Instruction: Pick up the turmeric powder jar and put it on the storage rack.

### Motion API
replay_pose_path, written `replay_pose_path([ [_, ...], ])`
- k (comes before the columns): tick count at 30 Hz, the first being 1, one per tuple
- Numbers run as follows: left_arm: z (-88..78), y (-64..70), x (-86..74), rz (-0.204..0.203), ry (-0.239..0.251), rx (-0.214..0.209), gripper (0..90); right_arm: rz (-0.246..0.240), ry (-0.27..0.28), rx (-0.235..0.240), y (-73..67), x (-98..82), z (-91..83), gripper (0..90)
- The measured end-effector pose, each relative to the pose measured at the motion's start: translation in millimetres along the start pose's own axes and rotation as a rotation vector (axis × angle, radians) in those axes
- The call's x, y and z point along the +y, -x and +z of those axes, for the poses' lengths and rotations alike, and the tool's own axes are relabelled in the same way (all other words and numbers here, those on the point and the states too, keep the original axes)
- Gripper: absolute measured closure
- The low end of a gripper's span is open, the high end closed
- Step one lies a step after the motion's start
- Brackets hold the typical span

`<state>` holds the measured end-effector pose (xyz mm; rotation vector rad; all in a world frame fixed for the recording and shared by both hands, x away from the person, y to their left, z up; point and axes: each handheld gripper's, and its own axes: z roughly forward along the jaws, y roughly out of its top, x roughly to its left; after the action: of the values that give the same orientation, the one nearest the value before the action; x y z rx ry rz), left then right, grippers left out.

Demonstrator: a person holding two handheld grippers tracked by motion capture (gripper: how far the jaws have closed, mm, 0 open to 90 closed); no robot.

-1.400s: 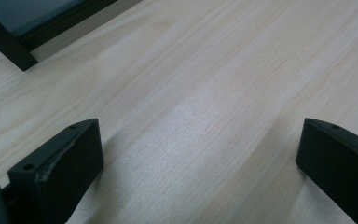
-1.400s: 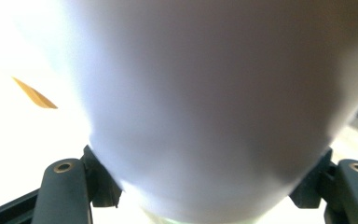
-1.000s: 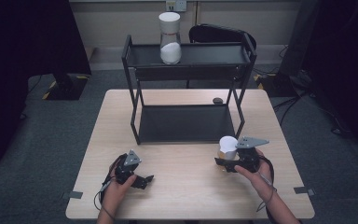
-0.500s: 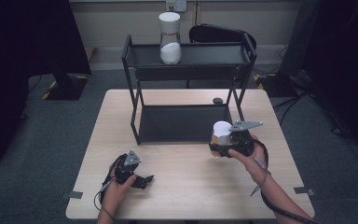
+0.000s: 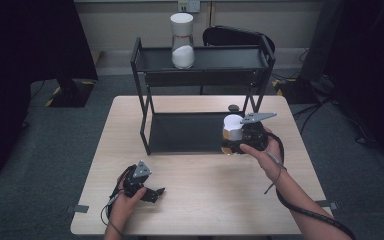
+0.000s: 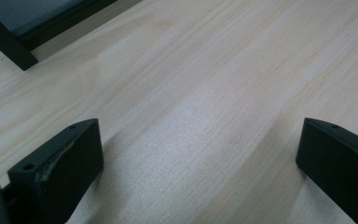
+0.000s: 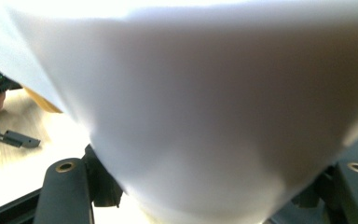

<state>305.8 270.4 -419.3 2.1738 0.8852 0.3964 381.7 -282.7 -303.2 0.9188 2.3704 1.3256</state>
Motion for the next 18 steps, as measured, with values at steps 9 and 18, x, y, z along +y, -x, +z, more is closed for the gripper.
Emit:
replay_pose_path([
  [9,0.0,0.0,0.0,0.000,0.000,0.000,0.0,-0.004,-0.009,-0.001,5.7,23.1,-0.5,29.6],
  [18,0.0,-0.1,0.0,0.000,0.000,0.000,0.0,-0.021,-0.016,-0.013,7.4,49.6,-3.6,29.6],
])
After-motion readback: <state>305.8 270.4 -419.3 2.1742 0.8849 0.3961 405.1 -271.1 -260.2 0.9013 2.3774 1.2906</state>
